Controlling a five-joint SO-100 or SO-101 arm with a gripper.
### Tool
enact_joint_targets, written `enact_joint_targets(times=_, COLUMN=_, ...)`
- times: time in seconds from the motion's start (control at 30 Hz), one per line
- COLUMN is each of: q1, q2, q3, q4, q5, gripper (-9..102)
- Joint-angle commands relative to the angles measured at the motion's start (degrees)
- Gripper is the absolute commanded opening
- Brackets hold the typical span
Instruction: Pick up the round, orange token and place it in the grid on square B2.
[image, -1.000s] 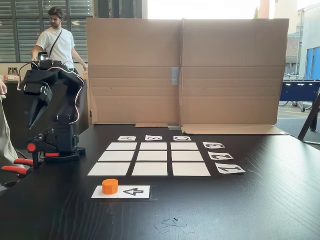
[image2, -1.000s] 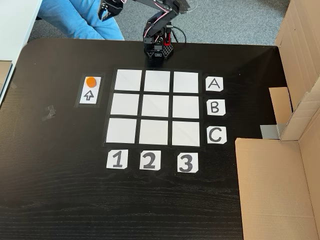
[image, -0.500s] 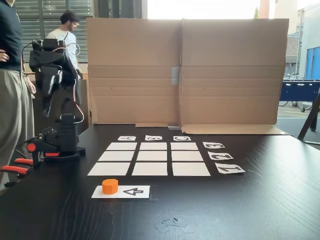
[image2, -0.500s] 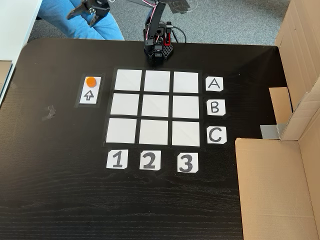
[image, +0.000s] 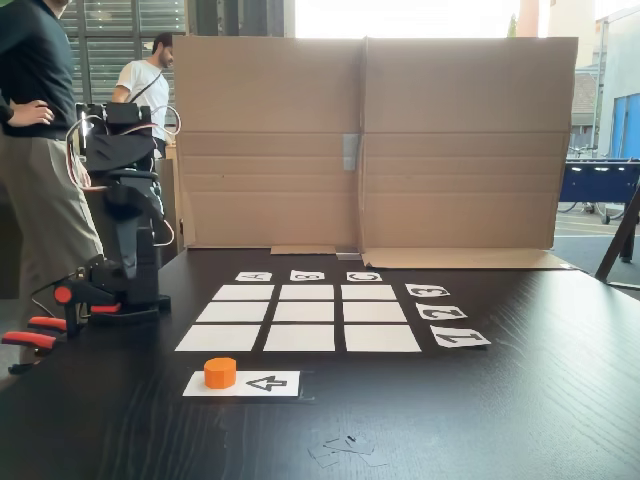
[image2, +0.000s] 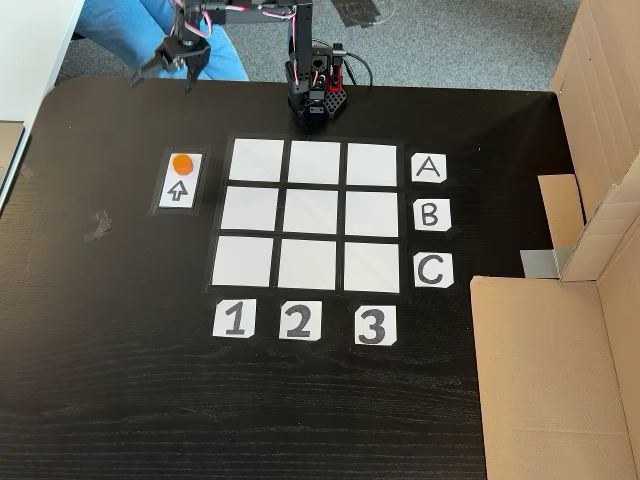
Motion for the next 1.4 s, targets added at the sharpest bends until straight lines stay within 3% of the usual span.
enact_joint_targets(times=0.0, q1=-1.0, q2=-1.2, q3=-1.8, q4=0.4, q5=-1.1, gripper=64)
enact_joint_targets(times=1.37, q1=-13.7, q2=-31.6, q3=-19.2, q4=0.2, q5=5.7, gripper=66)
